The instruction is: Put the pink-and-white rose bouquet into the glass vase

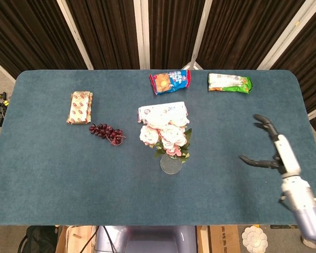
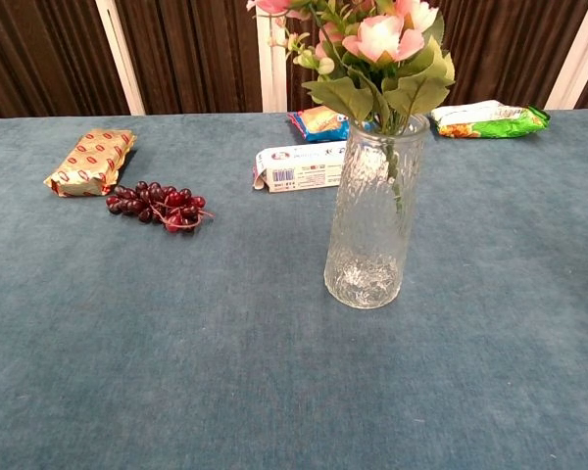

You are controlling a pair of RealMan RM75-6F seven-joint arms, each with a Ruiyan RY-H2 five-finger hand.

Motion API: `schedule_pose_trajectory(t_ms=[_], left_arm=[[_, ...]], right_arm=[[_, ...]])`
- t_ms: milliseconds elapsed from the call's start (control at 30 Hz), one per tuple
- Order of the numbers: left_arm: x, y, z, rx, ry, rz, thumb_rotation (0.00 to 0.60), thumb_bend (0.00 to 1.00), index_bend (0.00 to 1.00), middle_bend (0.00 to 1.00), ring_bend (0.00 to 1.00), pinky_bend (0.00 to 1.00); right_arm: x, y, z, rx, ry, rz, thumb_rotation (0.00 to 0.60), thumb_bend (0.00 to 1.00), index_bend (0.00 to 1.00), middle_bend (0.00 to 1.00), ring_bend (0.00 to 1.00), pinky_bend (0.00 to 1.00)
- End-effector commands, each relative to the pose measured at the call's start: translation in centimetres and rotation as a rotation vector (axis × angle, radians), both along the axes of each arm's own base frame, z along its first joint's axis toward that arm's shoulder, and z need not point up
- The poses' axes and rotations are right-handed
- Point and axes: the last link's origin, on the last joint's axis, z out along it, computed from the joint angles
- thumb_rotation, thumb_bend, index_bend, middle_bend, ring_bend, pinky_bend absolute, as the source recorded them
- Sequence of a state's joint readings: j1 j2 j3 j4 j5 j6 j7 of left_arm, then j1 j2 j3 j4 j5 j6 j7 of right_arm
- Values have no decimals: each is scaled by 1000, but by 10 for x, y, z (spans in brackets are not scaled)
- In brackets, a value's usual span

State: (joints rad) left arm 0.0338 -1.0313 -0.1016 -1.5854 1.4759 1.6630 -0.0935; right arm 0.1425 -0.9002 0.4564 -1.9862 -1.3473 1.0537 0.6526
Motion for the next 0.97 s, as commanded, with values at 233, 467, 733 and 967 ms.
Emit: schedule_pose_trajectory(t_ms=[233, 467, 733, 967], left_arm=[[1, -3, 1, -10, 2, -8, 600, 188, 78, 0, 0, 0], [1, -1, -2, -27, 3, -5, 600, 188, 77, 0, 0, 0], [3, 1, -9, -64, 7, -6, 600, 188, 73, 0, 0, 0], [2, 3, -6, -33, -15, -1, 600, 188, 72, 0, 0, 0]], right_arm=[[-88, 72, -2, -109, 688, 86, 600, 117, 121, 89, 106, 0], [-87, 83, -12, -199, 966, 131, 600, 96, 121, 48, 61, 0], [-82, 90, -18, -234, 1071, 147, 600, 95, 121, 47, 60, 0], [-83, 92, -18, -183, 1085, 146, 600, 94, 121, 35, 60, 0]])
